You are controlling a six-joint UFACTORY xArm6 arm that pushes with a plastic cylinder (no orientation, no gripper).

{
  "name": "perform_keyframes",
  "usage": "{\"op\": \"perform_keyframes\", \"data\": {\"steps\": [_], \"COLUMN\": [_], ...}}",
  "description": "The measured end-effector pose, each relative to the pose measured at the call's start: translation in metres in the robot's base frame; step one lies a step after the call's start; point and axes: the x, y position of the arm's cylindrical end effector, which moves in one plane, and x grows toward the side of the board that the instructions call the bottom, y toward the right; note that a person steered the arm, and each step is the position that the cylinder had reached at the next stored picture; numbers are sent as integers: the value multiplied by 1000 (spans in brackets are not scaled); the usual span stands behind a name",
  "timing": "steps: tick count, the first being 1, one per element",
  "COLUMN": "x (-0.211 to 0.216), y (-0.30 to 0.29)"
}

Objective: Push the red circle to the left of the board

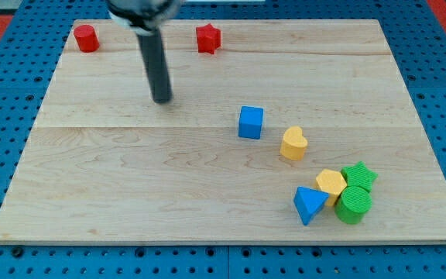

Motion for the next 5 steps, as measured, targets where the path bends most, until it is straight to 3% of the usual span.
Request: {"op": "perform_keyframes", "data": {"steps": [1,2,3,4,5], "x": [69,110,156,199,202], "y": [56,107,94,134,220]}}
